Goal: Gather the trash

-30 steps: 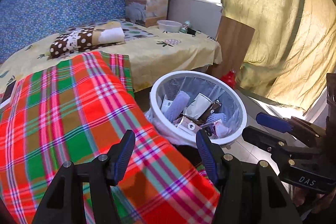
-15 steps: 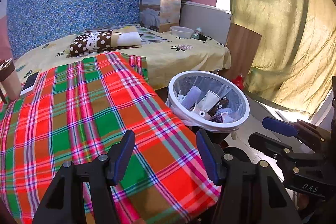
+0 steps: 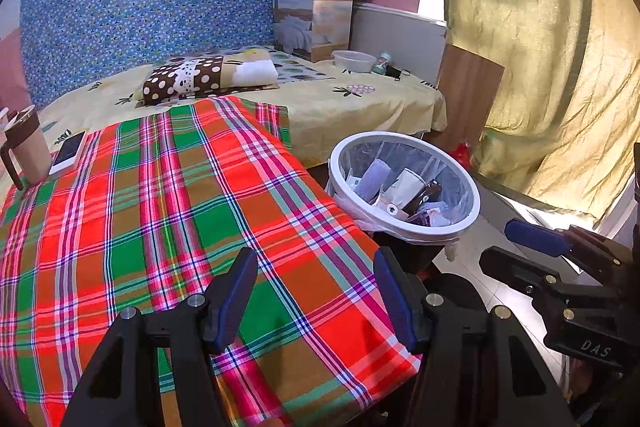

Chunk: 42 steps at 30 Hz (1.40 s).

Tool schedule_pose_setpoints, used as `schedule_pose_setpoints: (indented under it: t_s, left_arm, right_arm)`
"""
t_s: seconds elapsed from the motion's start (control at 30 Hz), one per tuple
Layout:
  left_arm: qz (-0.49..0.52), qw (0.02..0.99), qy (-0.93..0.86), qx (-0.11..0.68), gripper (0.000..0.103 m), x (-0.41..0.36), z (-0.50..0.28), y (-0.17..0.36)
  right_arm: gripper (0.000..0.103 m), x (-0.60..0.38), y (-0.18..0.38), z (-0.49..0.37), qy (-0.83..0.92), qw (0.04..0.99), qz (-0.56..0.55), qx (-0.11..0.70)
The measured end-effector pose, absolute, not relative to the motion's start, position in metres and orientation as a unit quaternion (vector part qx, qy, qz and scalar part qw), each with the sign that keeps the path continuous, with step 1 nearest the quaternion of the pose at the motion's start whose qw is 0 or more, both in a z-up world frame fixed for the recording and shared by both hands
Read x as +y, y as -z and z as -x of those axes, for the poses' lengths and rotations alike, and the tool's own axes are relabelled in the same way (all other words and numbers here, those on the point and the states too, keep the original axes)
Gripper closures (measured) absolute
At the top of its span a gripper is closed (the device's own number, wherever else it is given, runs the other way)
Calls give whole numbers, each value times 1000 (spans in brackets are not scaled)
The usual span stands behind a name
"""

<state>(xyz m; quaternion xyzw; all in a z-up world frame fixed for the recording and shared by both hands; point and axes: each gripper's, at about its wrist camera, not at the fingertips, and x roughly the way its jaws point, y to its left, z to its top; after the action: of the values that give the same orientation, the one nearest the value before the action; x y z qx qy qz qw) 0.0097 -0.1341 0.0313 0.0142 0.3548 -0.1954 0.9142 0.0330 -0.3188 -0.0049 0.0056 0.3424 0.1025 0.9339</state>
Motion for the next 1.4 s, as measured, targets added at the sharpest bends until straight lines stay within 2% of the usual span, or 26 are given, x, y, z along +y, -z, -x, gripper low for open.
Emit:
schedule_pose_setpoints:
  t_s: [1.4]
  left_arm:
    - [-27, 916, 186, 355, 43, -135, -8, -30]
  right_arm:
    - [48, -316, 6, -34, -104, 933, -6, 344]
